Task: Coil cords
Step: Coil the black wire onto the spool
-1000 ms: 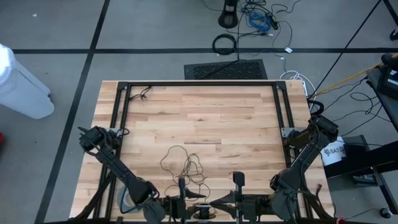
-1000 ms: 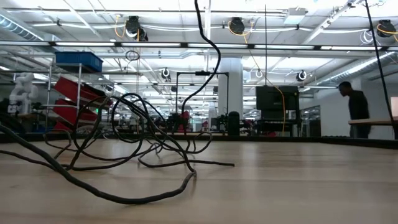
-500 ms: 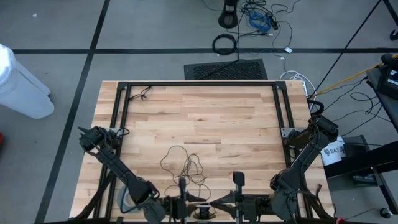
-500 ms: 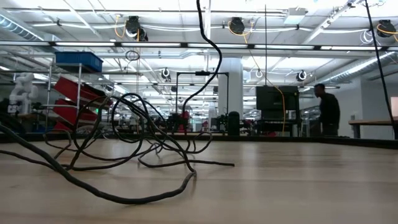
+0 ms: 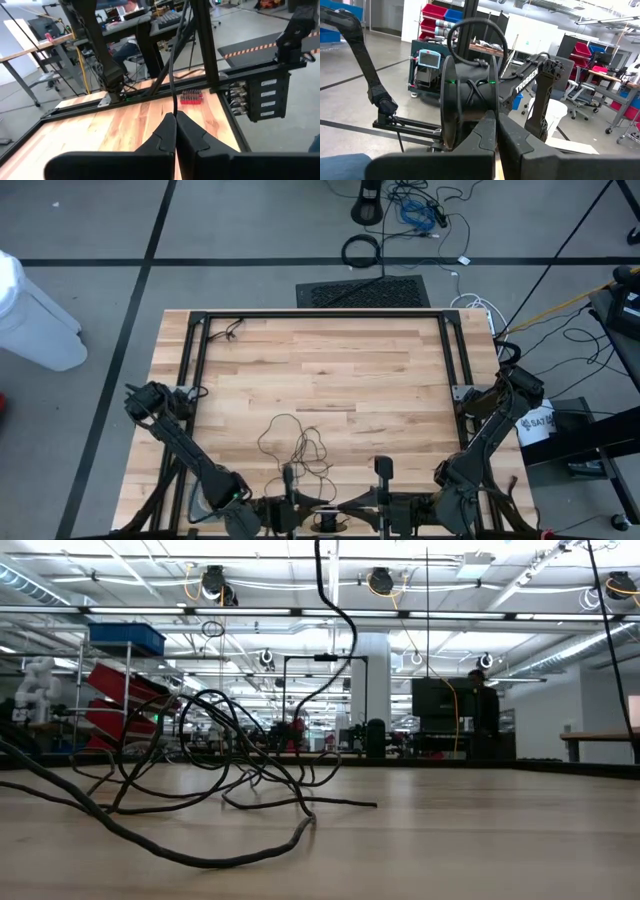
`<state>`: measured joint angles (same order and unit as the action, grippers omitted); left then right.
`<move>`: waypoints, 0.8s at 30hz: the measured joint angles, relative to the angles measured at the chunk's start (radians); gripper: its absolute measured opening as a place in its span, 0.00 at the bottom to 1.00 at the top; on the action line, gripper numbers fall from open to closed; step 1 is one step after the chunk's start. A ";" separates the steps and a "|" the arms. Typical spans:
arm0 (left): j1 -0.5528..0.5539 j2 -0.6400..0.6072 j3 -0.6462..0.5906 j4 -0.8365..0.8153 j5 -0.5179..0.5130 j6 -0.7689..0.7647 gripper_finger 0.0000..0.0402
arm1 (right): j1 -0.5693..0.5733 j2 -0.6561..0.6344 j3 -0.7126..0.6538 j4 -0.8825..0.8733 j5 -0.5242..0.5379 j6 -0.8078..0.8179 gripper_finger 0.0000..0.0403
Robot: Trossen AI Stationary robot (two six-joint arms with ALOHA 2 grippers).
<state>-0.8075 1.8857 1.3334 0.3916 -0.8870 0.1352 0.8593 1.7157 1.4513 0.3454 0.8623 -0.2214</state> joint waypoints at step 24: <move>-0.153 -0.219 0.000 -0.568 -0.087 -0.454 0.00 | -0.009 0.000 0.000 -0.101 0.034 0.057 0.00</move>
<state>-0.9607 1.6668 1.3334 -0.1765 -0.9737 -0.3187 0.8503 1.7157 1.4513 0.2448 0.8966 -0.1643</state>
